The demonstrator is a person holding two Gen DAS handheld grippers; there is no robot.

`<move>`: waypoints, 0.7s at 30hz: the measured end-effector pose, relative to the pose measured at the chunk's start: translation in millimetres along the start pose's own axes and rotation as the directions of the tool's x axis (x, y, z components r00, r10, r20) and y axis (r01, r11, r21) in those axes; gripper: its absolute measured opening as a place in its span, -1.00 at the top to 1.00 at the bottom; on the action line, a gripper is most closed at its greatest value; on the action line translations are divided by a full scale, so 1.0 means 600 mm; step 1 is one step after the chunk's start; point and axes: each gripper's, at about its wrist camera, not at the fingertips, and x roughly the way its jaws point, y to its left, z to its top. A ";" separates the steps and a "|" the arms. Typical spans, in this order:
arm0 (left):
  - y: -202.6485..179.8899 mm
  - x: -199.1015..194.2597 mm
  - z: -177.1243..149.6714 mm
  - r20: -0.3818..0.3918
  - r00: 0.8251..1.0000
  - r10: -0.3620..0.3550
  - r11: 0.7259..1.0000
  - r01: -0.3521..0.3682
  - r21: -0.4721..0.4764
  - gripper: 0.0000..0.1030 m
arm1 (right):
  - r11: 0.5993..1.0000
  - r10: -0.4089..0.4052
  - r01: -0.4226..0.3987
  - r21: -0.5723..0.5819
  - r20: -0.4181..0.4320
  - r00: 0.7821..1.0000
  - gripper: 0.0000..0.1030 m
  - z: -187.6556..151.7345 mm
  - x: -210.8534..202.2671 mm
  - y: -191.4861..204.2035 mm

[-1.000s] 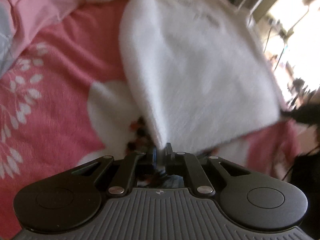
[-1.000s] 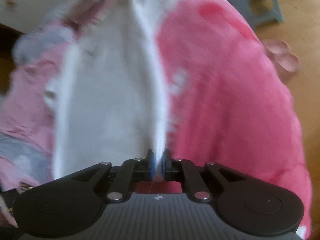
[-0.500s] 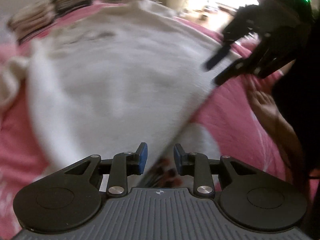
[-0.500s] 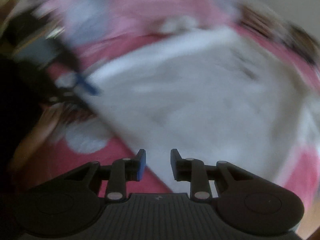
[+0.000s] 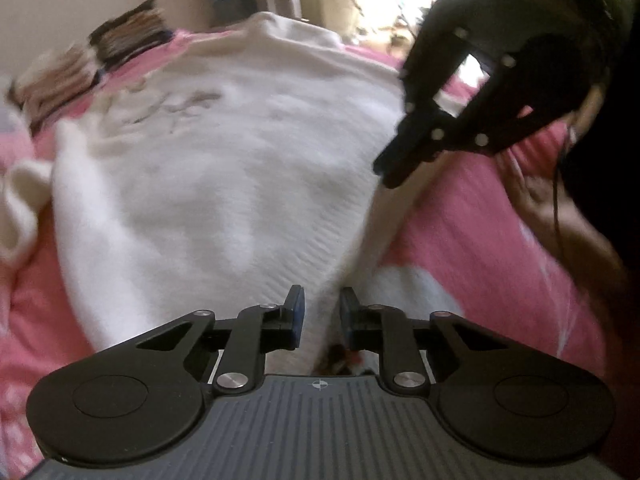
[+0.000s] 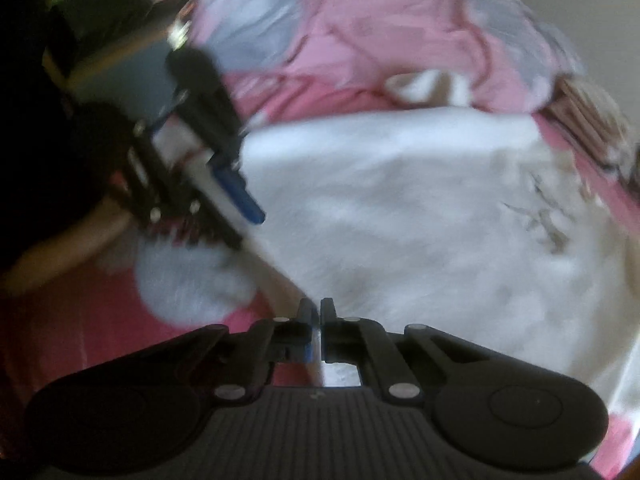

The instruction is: Fold clothes

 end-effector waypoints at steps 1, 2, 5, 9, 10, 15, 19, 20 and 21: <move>0.009 0.000 0.003 0.002 1.000 -0.009 0.999 0.009 -0.043 0.63 | 0.999 0.005 -0.006 0.042 0.007 1.000 0.98 0.002 -0.003 -0.011; 0.017 0.001 0.004 0.001 1.000 -0.017 0.997 0.017 -0.082 0.61 | 0.997 0.007 -0.008 0.078 0.014 1.000 0.99 0.003 -0.005 -0.022; 0.030 0.013 0.003 -0.024 1.000 -0.011 0.990 0.007 -0.140 0.55 | 0.988 0.011 -0.013 0.153 0.019 1.000 0.99 0.004 -0.005 -0.045; 0.026 0.022 0.001 -0.032 0.999 -0.002 0.991 -0.002 -0.135 0.54 | 0.979 0.063 -0.062 0.193 0.003 0.998 0.99 0.004 0.000 -0.051; 0.027 0.023 0.002 -0.031 1.000 -0.002 0.990 -0.003 -0.142 0.55 | 0.979 0.080 -0.079 0.188 0.001 0.997 0.95 0.004 0.001 -0.046; 0.035 0.030 0.006 -0.019 1.000 -0.007 0.983 0.004 -0.184 0.66 | 0.984 0.119 -0.116 0.132 -0.016 0.993 0.56 0.002 0.016 -0.011; 0.037 0.029 0.005 -0.015 1.000 -0.011 0.982 0.008 -0.189 0.71 | 0.991 0.098 -0.095 0.095 -0.034 0.995 0.54 0.005 0.039 0.006; 0.036 0.028 0.005 -0.015 1.000 -0.010 0.982 0.007 -0.186 0.71 | 0.992 0.086 -0.082 0.096 -0.038 0.996 0.64 0.006 0.044 0.006; 0.035 0.027 0.005 -0.015 1.000 -0.009 0.983 0.006 -0.181 0.71 | 0.992 0.075 -0.070 0.101 -0.043 0.996 0.73 0.007 0.048 0.003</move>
